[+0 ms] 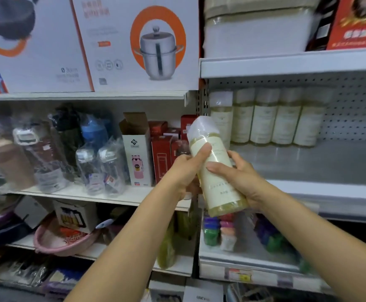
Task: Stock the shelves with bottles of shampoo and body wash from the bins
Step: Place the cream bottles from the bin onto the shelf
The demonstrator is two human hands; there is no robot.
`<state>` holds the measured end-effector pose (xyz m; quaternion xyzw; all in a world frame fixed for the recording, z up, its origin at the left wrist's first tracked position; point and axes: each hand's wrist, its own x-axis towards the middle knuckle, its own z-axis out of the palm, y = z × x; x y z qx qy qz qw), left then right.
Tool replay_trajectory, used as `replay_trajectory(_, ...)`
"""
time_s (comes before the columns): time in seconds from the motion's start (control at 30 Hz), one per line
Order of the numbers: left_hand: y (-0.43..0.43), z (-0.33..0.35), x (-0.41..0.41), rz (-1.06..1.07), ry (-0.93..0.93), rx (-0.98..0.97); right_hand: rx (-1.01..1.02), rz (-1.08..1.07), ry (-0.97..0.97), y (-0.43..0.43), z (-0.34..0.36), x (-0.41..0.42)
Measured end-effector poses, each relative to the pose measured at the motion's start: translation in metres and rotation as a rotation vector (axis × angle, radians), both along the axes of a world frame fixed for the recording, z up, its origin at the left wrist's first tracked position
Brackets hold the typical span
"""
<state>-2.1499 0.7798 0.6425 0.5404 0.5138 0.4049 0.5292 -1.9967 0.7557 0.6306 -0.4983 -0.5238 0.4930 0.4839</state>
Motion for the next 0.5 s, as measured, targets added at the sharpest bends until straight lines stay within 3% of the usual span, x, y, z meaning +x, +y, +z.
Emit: replay_trajectory(0.5,0.07,0.015,0.103,-0.124,-0.139,0.151,0.208,-0.195,-0.039,0.069,0.004,0.095)
